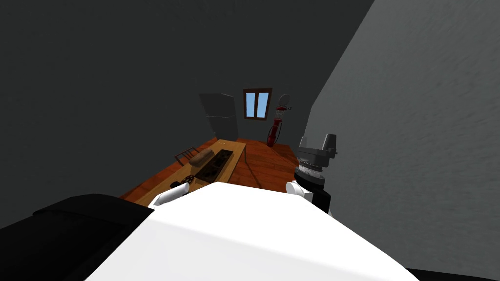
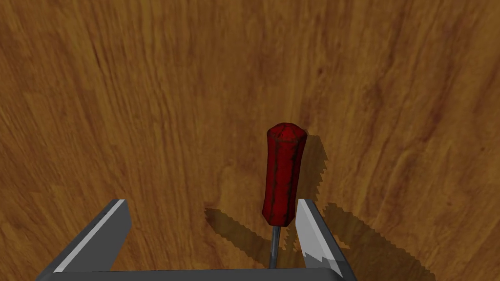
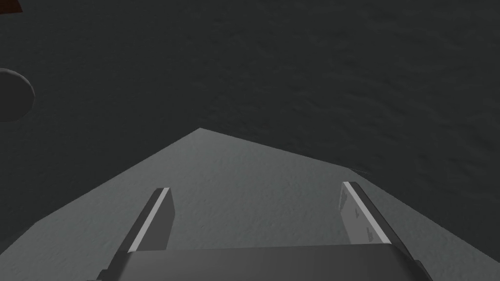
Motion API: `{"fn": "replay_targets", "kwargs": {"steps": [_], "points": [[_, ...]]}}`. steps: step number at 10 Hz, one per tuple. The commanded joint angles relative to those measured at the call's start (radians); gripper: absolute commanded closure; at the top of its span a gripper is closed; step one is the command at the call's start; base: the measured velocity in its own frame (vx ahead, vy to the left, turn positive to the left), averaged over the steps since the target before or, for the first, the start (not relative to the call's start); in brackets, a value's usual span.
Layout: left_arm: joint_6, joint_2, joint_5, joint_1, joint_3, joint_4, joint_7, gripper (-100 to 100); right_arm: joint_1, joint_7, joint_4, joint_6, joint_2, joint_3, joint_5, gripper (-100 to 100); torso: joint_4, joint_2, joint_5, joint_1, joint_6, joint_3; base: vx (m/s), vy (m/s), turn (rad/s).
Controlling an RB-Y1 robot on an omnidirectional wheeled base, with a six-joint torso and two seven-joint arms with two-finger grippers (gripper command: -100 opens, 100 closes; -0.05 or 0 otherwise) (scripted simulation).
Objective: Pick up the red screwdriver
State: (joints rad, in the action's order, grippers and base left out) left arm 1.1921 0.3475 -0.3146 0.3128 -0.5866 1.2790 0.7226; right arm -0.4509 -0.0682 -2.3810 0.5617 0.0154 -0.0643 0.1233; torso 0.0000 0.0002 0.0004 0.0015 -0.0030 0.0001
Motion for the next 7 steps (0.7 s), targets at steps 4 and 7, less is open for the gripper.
{"fn": "replay_targets", "kwargs": {"steps": [4, 7], "points": [[-0.037, 0.022, -0.086, 0.106, 0.132, 0.058, 0.131, -100, 0.0, 0.0, 0.0, 0.0, 0.0, 0.0, 0.0, 0, 0.0, 0.001, 0.0, 0.001, 0.0, 0.0, -0.018, 0.041, -0.121], [-0.054, 0.032, -0.129, 0.159, 0.196, 0.088, 0.21, -100, 0.0, 0.0, 0.0, 0.0, 0.0, 0.0, 0.0, 0, 0.0, 0.0, 0.0, 0.0, 0.0, 0.0, -0.014, 0.029, -0.076]]}}
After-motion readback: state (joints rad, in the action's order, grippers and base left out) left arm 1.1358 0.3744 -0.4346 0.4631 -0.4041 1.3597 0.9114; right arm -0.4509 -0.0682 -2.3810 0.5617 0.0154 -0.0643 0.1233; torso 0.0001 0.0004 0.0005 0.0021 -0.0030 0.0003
